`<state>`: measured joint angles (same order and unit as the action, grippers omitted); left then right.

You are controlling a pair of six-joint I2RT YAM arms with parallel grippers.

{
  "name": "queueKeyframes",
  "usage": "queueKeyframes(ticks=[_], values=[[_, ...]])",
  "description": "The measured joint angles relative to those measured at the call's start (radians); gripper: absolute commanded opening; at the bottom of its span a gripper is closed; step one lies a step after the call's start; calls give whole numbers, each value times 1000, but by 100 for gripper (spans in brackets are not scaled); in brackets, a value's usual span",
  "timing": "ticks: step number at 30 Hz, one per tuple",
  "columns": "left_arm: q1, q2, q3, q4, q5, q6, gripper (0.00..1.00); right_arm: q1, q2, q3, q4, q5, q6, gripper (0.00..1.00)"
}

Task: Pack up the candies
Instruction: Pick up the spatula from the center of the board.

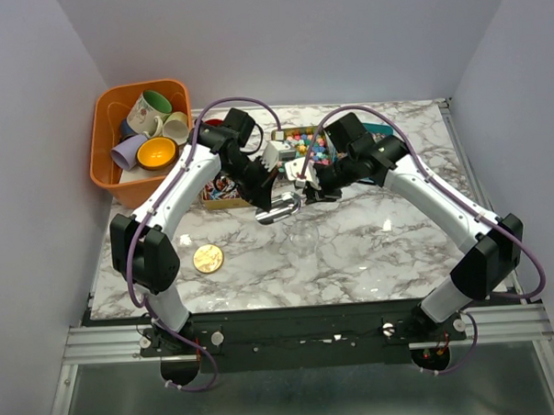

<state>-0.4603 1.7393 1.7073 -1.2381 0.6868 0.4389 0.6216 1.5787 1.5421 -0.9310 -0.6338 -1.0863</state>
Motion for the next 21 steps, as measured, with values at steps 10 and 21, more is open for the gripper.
queueKeyframes(ticks=[10, 21], values=[[-3, 0, 0, 15, -36, 11, 41, 4, 41, 32, -37, 28, 4, 1], [23, -123, -121, 191, -192, -29, 68, -54, -22, -34, -71, 72, 56, 1]])
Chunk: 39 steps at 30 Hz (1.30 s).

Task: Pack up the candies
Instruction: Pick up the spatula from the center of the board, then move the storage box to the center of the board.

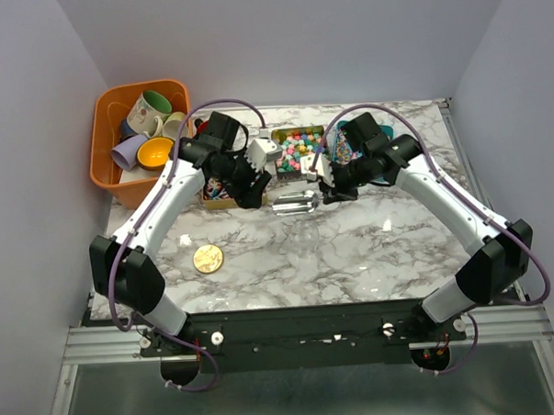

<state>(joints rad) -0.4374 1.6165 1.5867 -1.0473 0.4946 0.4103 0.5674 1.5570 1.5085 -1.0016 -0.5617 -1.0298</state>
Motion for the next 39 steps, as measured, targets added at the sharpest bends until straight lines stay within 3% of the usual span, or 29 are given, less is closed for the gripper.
queueKeyframes(ticks=[4, 9, 18, 26, 39], values=[[13, -48, -107, 48, -44, 87, 67, -85, -49, -31, -10, 8, 28, 1], [18, 51, -148, 86, -113, 197, 67, -184, -121, -95, -4, 21, 85, 1], [35, 295, 3, 150, -242, 289, 66, -267, -192, -183, 6, 24, 145, 1], [41, 417, 117, 156, -283, 348, 63, -295, -203, -202, 6, 24, 151, 1], [42, 437, 113, 116, -275, 375, 58, -309, -204, -223, 13, 23, 155, 1]])
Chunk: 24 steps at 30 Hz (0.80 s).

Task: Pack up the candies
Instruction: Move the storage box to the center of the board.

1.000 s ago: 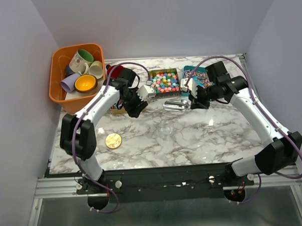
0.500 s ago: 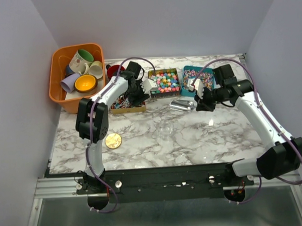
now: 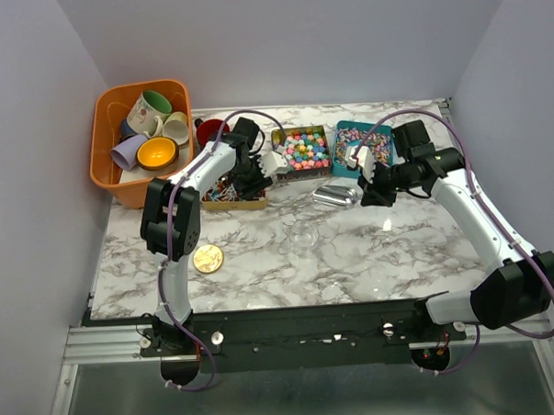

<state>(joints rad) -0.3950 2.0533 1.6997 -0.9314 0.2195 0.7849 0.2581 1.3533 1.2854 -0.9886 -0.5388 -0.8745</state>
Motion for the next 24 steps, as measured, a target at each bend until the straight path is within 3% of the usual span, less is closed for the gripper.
queueKeyframes(ticks=[8, 14, 21, 24], values=[[-1, -80, -88, 32, 26, -25, 64, 0, -6, -10, 0, 0, 6, 1], [-2, -208, -127, 15, 88, 5, 64, 0, -13, -21, 1, -3, 11, 1], [-5, -220, -252, 15, 98, 19, 64, 0, -29, -32, 1, -12, 11, 1], [-6, -216, -275, 42, 91, 23, 58, 0, -34, -33, 1, -22, 12, 1]])
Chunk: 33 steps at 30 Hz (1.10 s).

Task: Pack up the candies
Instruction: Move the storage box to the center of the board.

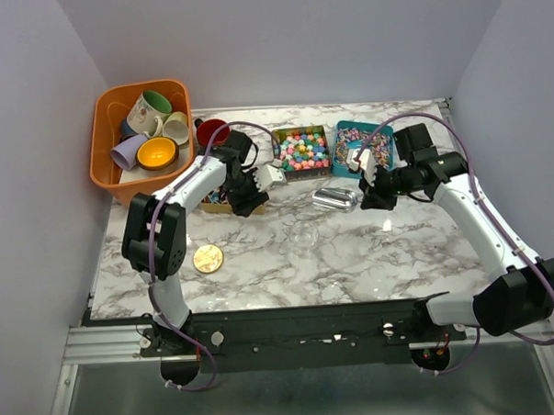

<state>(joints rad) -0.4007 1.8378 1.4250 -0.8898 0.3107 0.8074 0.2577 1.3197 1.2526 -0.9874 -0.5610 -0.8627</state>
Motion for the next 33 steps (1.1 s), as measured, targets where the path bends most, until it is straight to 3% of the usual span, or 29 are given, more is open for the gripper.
queueKeyframes(ticks=[6, 12, 20, 33], values=[[-17, 63, 31, 33, -2, 19, 28, 0, -8, 0, 0, -8, 0, 1], [-90, 77, -10, 95, -13, 14, 12, 0, -14, -4, 0, -8, 0, 1], [-215, 89, -8, 148, -34, -66, 7, 0, -51, -24, -9, -1, 0, 1], [-291, 218, 175, 140, -34, -144, 4, -72, -165, -70, -33, 83, -2, 1]])
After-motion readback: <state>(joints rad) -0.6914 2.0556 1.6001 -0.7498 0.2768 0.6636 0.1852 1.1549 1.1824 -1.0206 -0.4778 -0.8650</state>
